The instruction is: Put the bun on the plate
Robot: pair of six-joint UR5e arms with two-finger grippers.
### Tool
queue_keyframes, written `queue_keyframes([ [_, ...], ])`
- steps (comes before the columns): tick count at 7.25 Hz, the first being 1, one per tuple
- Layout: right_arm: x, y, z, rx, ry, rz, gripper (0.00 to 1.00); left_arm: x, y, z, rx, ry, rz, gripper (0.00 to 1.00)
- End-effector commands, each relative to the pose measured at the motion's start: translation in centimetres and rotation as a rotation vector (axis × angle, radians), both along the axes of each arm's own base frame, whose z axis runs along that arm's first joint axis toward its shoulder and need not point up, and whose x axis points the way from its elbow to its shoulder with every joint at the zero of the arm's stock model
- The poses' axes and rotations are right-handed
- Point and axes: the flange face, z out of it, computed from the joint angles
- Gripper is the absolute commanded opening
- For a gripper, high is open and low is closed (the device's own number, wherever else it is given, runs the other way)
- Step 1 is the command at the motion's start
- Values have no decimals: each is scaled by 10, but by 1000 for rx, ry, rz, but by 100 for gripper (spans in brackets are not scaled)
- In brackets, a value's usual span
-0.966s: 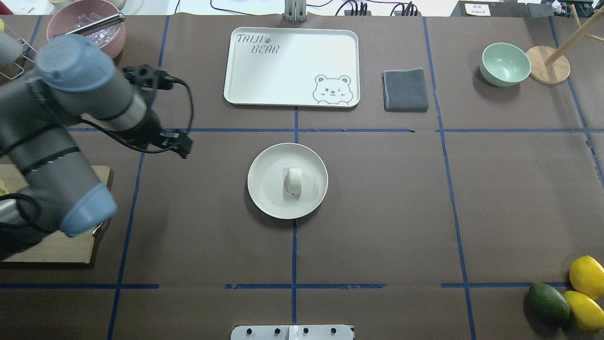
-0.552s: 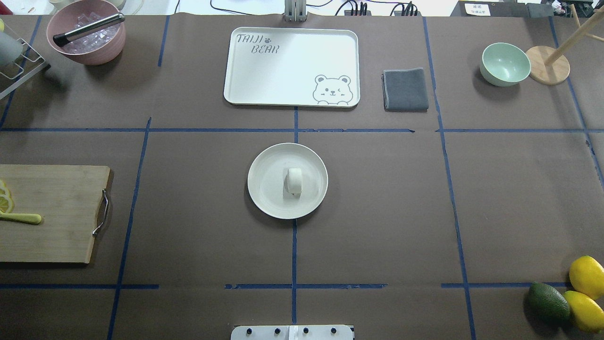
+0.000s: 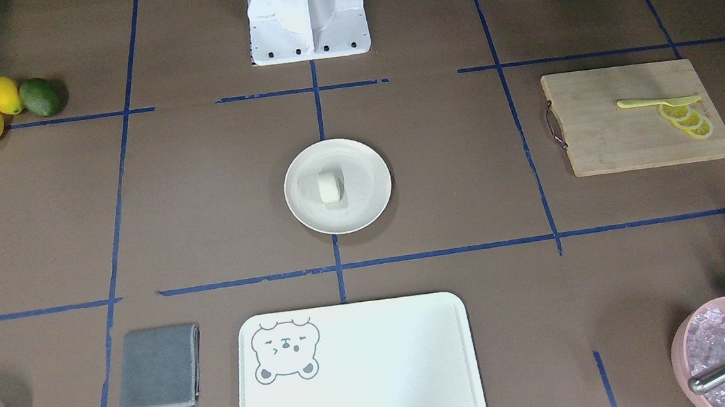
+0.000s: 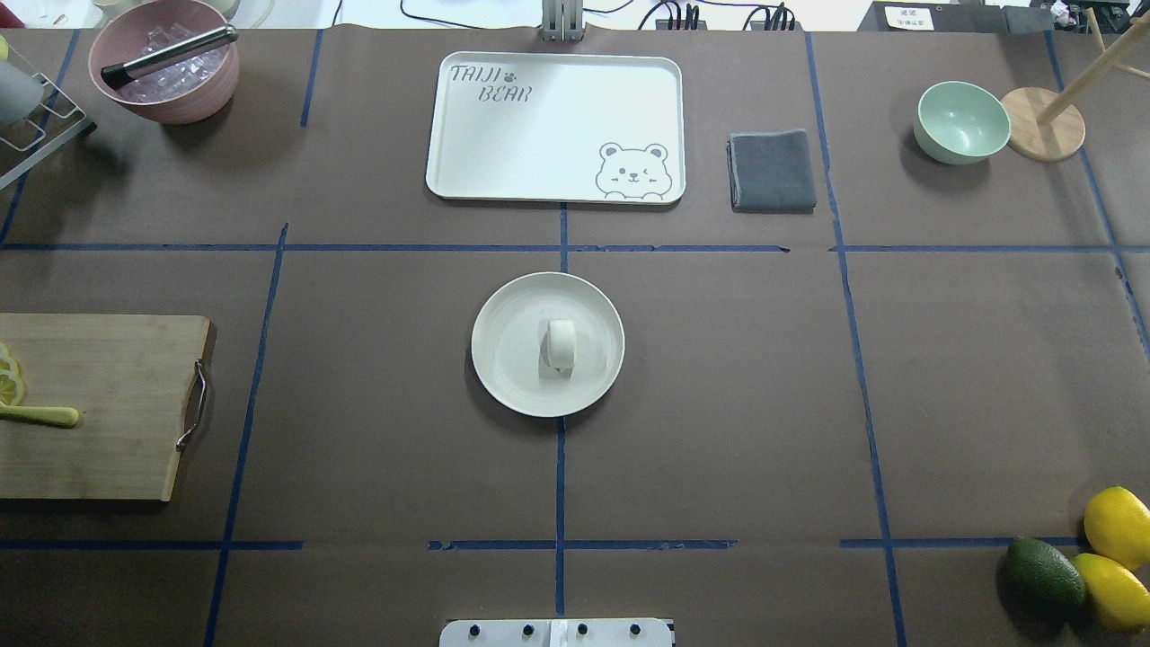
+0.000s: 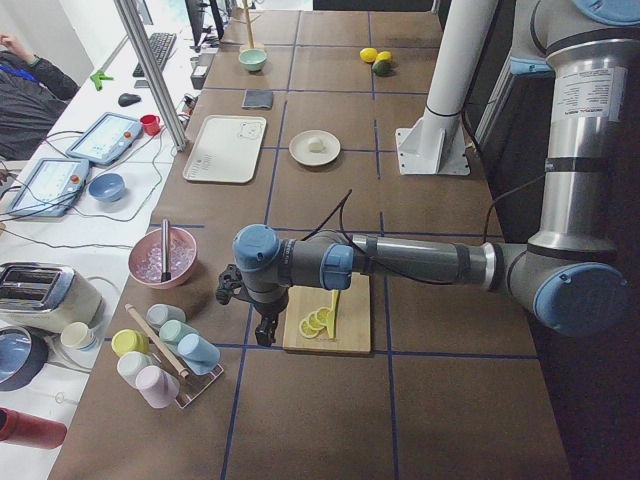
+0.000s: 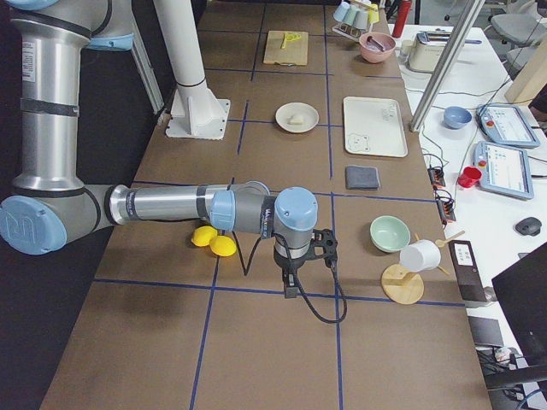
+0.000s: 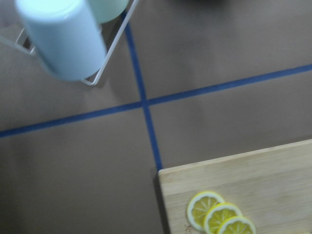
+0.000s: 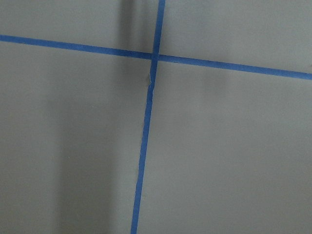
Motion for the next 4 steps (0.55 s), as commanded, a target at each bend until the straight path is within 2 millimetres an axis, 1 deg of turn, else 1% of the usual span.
queue_keyframes([
  [1, 0, -1, -2, 2, -1, 1, 100, -1, 0, 20, -42, -2, -5, 100],
  [2, 0, -1, -2, 2, -1, 1, 100, -1, 1, 24, -49, -4, -3, 100],
  [3, -1, -1, -2, 1, -4, 1, 100, -1, 3, 21, -40, -2, 0, 100],
  [4, -2, -1, -2, 2, -13, 2, 100, -2, 7, 25, -48, -5, 1, 100],
])
